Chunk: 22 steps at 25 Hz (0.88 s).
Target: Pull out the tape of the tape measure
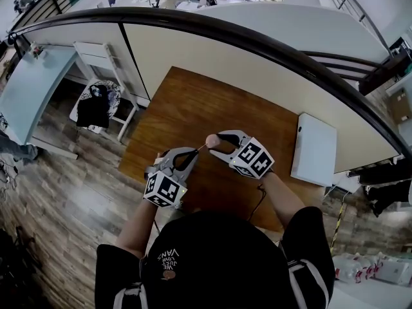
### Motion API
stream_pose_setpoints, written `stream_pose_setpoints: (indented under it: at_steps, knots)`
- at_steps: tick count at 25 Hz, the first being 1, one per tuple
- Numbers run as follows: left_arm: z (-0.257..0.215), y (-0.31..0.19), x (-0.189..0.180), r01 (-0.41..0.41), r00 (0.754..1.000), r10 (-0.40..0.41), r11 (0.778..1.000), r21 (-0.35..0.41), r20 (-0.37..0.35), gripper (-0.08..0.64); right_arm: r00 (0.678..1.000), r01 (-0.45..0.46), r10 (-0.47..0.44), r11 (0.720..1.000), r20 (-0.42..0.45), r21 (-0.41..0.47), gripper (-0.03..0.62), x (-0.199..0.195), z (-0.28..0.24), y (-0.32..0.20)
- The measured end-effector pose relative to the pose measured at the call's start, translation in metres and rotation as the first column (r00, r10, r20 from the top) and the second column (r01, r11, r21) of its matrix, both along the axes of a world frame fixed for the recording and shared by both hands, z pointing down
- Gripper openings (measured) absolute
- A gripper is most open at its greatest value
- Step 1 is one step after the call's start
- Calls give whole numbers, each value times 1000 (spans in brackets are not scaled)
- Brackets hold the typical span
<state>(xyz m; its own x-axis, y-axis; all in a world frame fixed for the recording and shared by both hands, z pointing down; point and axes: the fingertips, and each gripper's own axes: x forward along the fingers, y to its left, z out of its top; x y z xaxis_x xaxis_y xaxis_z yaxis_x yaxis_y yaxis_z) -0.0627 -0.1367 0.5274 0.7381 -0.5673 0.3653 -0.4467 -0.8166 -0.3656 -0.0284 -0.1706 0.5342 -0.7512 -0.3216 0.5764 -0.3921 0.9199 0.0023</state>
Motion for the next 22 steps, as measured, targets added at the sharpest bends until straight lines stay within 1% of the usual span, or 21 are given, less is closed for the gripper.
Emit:
stream_pose_setpoints:
  at_steps: [4,9,12,15,22]
  knots:
    - [2,1,-8,7,1000,-7,1000,-16,-8,15,999,-16,16,1000,-37,-3,219,10,9,-7]
    - [4,5,-25,20,1000,-21,999,-28,-19,15,995,-76,75,997,-67,-15,219,33,18,-21]
    - [7,9,-32,25,999,-26,999,-47,-33,15,993,-93,91,995,-79,-24,219,39,24,-22]
    - [11,13,-41,34,999,-35,998,-61,-28,15,987,-130,126,991,-102,-32,219,46,31,-26]
    - [20,15,-69,88,996,-90,991,-98,-20,15,969,-210,200,976,-146,-56,219,74,48,-34]
